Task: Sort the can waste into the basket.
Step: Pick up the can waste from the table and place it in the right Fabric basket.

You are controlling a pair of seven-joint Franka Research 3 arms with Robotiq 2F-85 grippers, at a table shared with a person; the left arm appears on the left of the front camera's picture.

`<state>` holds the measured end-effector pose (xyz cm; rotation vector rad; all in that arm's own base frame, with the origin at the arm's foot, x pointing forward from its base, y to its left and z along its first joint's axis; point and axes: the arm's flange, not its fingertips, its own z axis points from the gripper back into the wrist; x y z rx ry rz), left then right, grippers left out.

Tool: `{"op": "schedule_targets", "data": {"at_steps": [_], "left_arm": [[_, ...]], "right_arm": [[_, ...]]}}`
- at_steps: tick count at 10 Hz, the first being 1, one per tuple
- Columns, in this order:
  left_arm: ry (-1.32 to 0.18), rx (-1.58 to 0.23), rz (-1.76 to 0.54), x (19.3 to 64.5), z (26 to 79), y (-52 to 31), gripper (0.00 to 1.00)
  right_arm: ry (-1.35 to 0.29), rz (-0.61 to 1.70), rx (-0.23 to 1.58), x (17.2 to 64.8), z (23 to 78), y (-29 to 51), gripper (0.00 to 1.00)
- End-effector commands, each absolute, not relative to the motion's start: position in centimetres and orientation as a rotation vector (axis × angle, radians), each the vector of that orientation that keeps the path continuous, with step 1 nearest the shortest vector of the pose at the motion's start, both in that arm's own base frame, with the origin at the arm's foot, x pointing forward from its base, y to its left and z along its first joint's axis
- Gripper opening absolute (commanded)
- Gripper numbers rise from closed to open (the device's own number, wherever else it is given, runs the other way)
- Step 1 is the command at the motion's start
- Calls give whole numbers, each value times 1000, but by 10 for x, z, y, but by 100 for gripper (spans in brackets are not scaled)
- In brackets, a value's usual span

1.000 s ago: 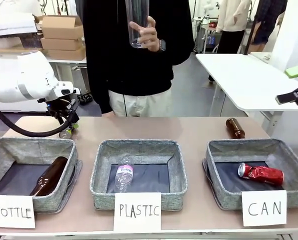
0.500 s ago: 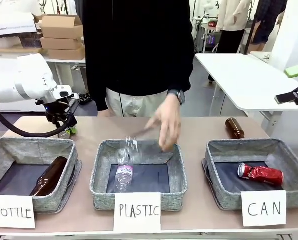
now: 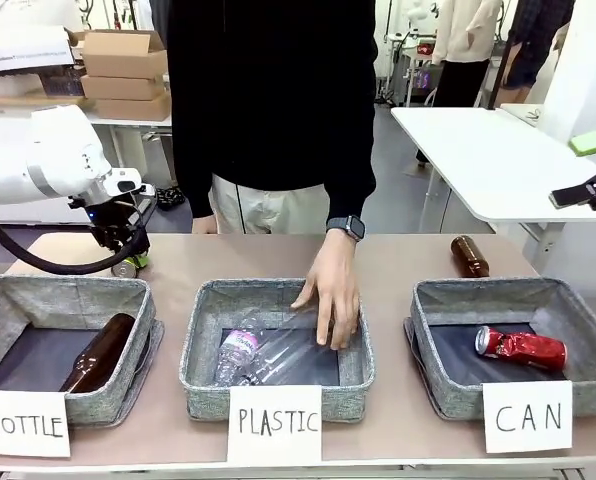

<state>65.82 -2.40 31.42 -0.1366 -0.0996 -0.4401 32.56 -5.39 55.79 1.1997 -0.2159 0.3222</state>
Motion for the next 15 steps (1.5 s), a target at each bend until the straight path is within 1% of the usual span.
{"op": "schedule_targets", "data": {"at_steps": [1, 7, 8, 9, 10, 11, 12, 13, 14, 15], "left_arm": [[-86, -125, -436, 657, 312, -28, 0], [-110, -150, -404, 657, 323, -24, 0], [-116, -198, -389, 652, 337, -21, 0], [-165, -214, -377, 644, 366, -17, 0], [-214, -258, -369, 628, 406, -15, 0], [-221, -317, -361, 601, 455, -9, 0], [-229, -434, -403, 546, 522, 0, 0], [-222, -524, -463, 497, 558, 4, 0], [-280, -586, -630, 438, 583, 4, 0], [-256, -639, -733, 385, 592, 3, 0]], "right_arm": [[-221, 352, 1196, 325, 559, -57, 100], [-221, 352, 1196, 325, 559, -57, 100], [-221, 352, 1196, 325, 559, -57, 100], [-221, 352, 1196, 325, 559, -57, 100], [-221, 352, 1196, 325, 559, -57, 100], [-221, 352, 1196, 325, 559, -57, 100], [-221, 352, 1196, 325, 559, -57, 100], [-221, 352, 1196, 325, 559, -57, 100], [-221, 352, 1196, 325, 559, -57, 100], [-221, 352, 1196, 325, 559, -57, 100]]}}
